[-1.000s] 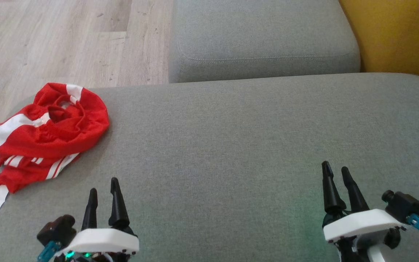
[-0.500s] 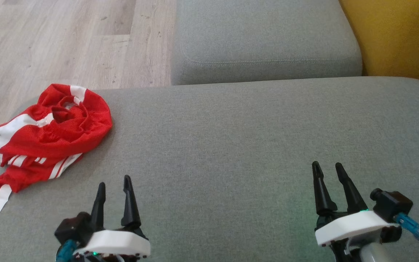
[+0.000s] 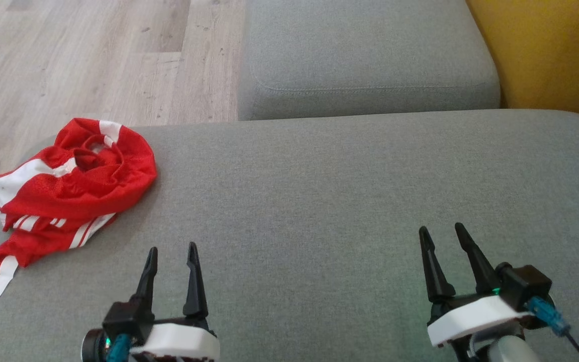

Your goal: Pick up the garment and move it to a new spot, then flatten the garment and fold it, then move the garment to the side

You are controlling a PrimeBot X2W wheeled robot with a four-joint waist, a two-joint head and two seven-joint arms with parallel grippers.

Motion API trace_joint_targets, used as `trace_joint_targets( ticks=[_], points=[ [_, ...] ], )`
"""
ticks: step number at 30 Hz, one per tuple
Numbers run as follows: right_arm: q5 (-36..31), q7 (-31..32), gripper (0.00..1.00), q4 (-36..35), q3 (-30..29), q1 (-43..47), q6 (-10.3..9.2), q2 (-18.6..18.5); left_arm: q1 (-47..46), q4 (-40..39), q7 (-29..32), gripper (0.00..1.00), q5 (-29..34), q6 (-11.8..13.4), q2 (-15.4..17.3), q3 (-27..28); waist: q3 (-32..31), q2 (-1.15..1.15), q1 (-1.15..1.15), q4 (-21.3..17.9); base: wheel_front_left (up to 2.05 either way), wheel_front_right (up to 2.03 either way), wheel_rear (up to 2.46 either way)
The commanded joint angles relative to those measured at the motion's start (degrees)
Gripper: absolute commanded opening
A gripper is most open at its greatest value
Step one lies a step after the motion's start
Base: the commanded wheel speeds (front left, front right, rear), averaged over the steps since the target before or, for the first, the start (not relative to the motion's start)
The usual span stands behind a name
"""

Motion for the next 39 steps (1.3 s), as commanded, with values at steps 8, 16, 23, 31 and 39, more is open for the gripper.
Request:
trace_joint_targets(
  ticks=[8, 16, 23, 31, 39],
  points=[
    [-6.9, -2.2, 1.0, 2.3, -1.3, -3.1, -0.03, -0.6, -3.8, 0.6, -2.1, 1.0, 6.5, 2.3, 0.4, 0.8, -0.8, 0.0, 0.0, 0.3, 0.0, 0.0, 0.0],
    [-9.3, -2.9, 1.0, 6.7, -2.9, -3.9, -0.03, -0.6, -4.1, 1.2, -2.8, 1.0, 9.3, 2.8, 0.4, 0.7, -1.0, 0.0, 0.0, -0.1, 0.0, 0.0, 0.0],
    [-8.7, -2.9, 1.0, 8.0, -3.1, -4.4, -0.03, -0.6, -4.1, 1.7, -2.8, 1.0, 9.5, 2.9, 0.4, 1.0, -1.0, 0.0, 0.0, -0.3, 0.0, 0.0, 0.0],
    [-8.2, -2.9, 1.0, 8.4, -3.7, -4.5, -0.03, -0.6, -4.3, 3.0, -2.8, 1.0, 9.9, 3.5, 0.4, 1.4, -1.1, 0.0, 0.0, 0.4, 0.0, 0.0, 0.0],
    [-7.7, -2.9, 1.0, 7.0, -3.6, -4.3, -0.03, -0.6, -5.1, 3.0, -2.8, 1.0, 10.1, 4.1, 0.4, 1.4, -0.9, 0.0, 0.0, 5.5, 0.0, 0.0, 0.0]
  ],
)
